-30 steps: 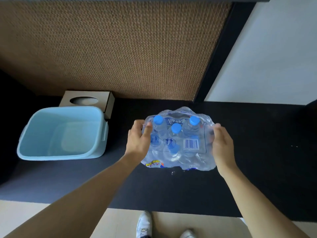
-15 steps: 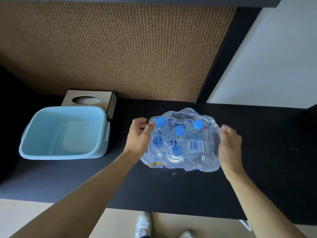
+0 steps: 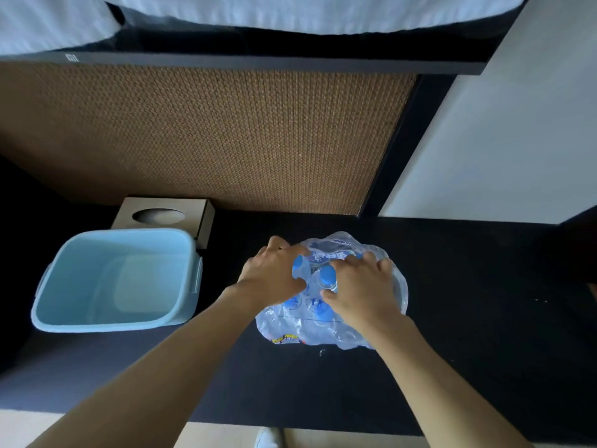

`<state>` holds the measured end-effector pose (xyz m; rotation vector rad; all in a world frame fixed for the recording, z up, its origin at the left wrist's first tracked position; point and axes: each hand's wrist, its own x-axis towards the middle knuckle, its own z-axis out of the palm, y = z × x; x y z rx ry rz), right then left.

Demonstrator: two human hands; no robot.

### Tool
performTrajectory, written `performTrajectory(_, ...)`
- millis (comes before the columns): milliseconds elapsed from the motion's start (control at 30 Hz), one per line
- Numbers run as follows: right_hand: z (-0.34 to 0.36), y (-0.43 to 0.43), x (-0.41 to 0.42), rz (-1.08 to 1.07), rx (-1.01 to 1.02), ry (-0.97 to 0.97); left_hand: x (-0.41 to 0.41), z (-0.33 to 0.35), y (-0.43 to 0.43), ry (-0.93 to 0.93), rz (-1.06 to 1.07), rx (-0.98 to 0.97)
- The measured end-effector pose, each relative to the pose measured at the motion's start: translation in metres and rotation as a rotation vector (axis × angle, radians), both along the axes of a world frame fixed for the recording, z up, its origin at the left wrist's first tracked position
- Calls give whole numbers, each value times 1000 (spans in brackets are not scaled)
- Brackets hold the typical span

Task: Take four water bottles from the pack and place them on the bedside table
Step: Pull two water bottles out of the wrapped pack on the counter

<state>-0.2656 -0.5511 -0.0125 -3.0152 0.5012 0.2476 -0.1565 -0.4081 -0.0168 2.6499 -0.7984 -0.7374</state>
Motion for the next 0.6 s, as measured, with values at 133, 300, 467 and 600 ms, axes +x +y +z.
performTrajectory(133, -11, 2, 2, -54, -46, -29, 7, -12, -5, -11, 105, 0)
performTrajectory(300, -15, 3, -1, -117, -15, -102, 5, -18, 6, -171, 111, -44)
performTrajectory(467, 8, -1, -14, -230, 118, -358, 2, 6, 13, -278, 46, -228)
performTrajectory(600, 76, -17, -15, -255, 398, -689, 11, 78, 0, -197, 16, -601)
